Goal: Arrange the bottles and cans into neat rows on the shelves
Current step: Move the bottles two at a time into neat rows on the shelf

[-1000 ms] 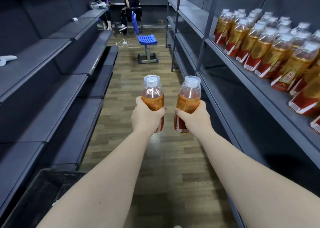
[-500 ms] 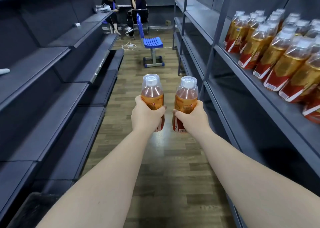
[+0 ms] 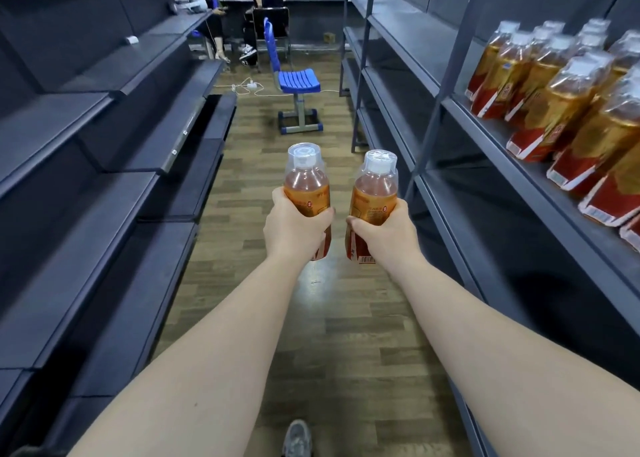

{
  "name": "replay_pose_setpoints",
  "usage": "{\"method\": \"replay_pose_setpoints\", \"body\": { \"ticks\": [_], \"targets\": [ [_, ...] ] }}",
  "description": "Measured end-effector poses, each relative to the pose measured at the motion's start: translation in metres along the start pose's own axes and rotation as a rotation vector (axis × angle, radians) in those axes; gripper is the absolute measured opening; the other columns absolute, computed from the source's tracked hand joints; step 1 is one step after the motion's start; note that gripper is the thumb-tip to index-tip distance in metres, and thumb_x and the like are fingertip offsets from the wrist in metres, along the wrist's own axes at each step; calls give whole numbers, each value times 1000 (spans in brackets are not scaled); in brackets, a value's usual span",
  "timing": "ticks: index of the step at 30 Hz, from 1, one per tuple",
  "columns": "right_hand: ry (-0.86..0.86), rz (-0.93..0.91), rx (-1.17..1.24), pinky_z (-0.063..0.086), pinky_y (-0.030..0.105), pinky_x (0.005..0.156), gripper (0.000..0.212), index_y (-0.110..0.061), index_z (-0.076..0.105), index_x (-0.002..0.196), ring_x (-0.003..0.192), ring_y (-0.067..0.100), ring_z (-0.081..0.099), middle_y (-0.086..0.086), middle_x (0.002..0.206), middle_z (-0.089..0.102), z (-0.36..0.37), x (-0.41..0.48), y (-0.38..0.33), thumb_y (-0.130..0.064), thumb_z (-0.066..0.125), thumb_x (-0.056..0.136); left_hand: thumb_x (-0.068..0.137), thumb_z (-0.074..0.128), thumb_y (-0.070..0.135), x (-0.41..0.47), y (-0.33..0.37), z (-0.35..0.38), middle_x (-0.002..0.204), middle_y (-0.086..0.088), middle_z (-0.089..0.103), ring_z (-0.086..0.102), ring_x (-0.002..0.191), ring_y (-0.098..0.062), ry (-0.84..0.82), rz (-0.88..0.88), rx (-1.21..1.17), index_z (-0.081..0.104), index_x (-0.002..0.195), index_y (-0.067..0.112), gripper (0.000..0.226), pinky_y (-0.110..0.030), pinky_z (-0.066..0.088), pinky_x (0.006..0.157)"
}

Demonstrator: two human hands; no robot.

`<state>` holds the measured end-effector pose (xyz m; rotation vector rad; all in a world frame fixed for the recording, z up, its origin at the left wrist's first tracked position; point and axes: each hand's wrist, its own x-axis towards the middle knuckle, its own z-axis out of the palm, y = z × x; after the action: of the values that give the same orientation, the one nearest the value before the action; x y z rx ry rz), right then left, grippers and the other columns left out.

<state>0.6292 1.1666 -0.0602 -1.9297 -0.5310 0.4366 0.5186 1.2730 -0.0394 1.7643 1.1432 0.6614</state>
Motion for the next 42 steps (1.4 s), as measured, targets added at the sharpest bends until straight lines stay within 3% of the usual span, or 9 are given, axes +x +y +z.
{"method": "replay_pose_setpoints", "body": {
  "ticks": [5, 9, 12, 17, 20, 27, 33, 38, 42],
  "targets": [
    [17, 31, 20, 54, 40, 92, 69, -23, 39, 134, 105, 15, 60, -6, 114, 59, 28, 45, -18, -39, 80, 80, 80, 79, 40, 60, 5, -3, 87, 17, 51, 58, 77, -9, -26, -5, -1, 39, 118, 25, 57, -32, 48, 79],
    [58, 50, 0, 55, 41, 91, 72, -23, 39, 136, 105, 16, 61, -6, 115, 60, 45, 77, -29, -43, 79, 79, 78, 81, 41, 104, 5, -5, 90, 17, 50, 57, 91, -17, -44, -9, -3, 38, 114, 29, 57, -35, 50, 81],
    [74, 65, -7, 56, 43, 92, 71, -23, 40, 135, 106, 18, 61, -4, 116, 60, 54, 96, -35, -44, 79, 80, 79, 81, 41, 129, 5, -5, 92, 15, 50, 57, 85, -12, -56, -1, -15, 40, 119, 28, 59, -34, 49, 81],
    [84, 70, 7, 55, 41, 93, 66, -25, 41, 130, 104, 16, 61, -6, 114, 60, 63, 124, -40, -43, 80, 80, 79, 81, 40, 162, 7, 2, 100, 11, 53, 56, 94, -16, -61, -8, -33, 41, 129, 24, 66, -34, 50, 84],
    [82, 80, 2, 55, 40, 92, 66, -26, 40, 131, 105, 16, 61, -6, 114, 60, 67, 144, -42, -43, 79, 81, 79, 81, 40, 181, 10, 11, 94, 15, 51, 56, 87, -13, -68, -15, -30, 41, 127, 25, 64, -35, 50, 83],
    [58, 84, 19, 54, 43, 95, 69, -25, 38, 136, 108, 17, 60, -5, 119, 59, 66, 199, -45, -41, 78, 82, 79, 80, 43, 224, 25, 36, 99, 12, 53, 56, 97, -18, -61, -19, -21, 37, 116, 30, 59, -33, 49, 79],
    [40, 68, 39, 53, 38, 93, 70, -26, 36, 136, 109, 17, 58, -6, 119, 57, 57, 243, -45, -41, 78, 82, 80, 80, 42, 254, 44, 58, 92, 15, 50, 55, 91, -15, -51, -2, -3, 35, 114, 30, 57, -30, 45, 74],
    [50, 71, 36, 53, 44, 97, 72, -26, 37, 137, 112, 19, 58, -4, 122, 58, 44, 271, -40, -42, 79, 81, 79, 80, 43, 271, 55, 79, 98, 12, 54, 57, 97, -18, -57, 4, 19, 36, 115, 30, 59, -35, 52, 82],
    [98, 65, 45, 53, 43, 95, 71, -28, 40, 133, 108, 17, 60, -6, 118, 60, 33, 291, -34, -45, 80, 78, 80, 79, 42, 285, 66, 96, 90, 17, 50, 58, 93, -17, -77, 21, 21, 36, 113, 30, 56, -33, 50, 78]
  ]
}}
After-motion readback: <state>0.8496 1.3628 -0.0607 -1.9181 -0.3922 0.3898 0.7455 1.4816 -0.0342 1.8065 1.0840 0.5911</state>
